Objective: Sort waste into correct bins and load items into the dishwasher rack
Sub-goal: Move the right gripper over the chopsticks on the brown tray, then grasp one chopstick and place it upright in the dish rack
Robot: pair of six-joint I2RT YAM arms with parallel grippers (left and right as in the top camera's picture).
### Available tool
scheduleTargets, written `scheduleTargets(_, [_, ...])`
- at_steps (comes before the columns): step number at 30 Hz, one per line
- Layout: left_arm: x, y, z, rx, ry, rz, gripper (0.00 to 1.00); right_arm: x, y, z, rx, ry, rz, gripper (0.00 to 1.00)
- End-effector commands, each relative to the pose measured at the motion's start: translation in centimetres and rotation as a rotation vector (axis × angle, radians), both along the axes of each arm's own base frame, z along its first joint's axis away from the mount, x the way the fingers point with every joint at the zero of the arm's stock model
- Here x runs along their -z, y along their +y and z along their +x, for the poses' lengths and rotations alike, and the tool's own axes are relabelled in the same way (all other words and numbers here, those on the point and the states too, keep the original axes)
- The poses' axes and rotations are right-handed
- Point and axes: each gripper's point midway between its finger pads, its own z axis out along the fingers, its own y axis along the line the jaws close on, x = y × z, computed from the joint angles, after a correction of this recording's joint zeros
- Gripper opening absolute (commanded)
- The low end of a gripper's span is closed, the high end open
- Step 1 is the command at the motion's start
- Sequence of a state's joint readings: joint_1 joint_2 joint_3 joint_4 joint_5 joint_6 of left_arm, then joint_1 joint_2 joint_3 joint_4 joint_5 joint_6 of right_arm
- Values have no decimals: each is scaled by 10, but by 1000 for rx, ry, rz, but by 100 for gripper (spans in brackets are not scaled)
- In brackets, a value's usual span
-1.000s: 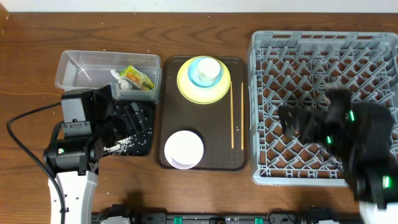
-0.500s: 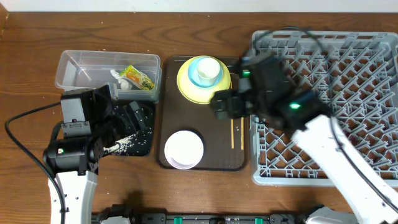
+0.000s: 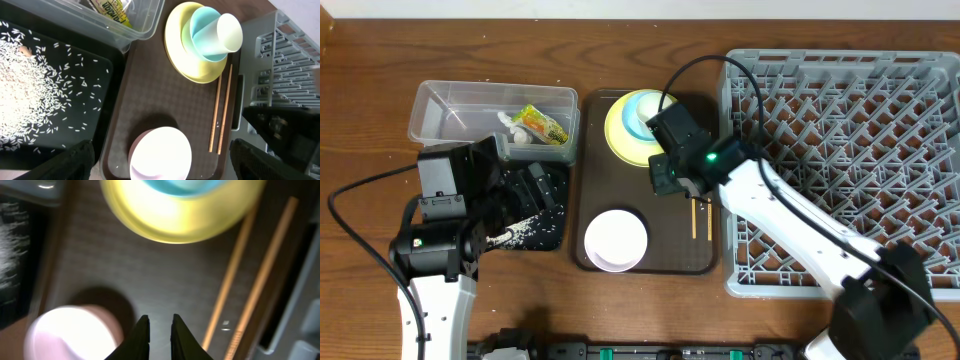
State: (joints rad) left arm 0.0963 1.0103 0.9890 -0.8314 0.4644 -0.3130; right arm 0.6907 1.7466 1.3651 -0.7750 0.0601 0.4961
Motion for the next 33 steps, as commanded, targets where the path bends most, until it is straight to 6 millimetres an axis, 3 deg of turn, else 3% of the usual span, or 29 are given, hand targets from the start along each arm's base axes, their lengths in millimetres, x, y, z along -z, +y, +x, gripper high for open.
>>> scheduleTargets(1, [-2,2,0,2,-13,13,89,13,-15,15,113,-41,-96,10])
scheduleTargets(7, [-2,2,0,2,-13,13,89,50,-25,16,147,7,-192,12])
scheduleTargets(13, [-2,2,0,2,-12,13,89,75,-33,16,161,38,-261,17])
scheduleTargets(33, [-2,2,1,2,-11,13,89,87,-54,20,208,42,-311,27])
